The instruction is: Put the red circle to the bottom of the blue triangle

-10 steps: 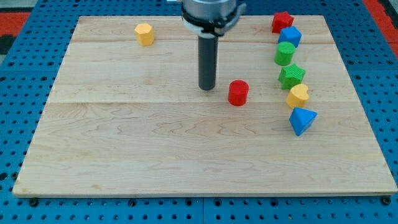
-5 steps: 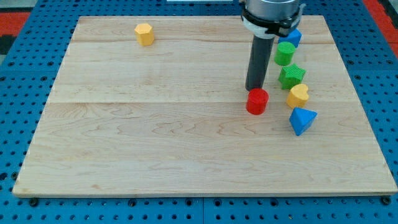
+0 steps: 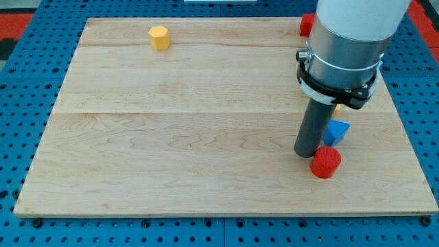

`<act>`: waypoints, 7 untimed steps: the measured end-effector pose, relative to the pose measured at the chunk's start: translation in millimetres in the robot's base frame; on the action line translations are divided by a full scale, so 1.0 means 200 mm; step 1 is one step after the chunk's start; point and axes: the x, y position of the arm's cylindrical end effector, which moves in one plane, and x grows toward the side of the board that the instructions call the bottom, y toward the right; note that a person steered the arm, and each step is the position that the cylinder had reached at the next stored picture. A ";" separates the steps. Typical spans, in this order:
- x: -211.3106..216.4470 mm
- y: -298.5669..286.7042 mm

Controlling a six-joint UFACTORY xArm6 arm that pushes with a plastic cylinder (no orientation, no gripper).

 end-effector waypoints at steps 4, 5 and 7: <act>0.09 -0.36; -0.27 -0.77; -1.01 -1.59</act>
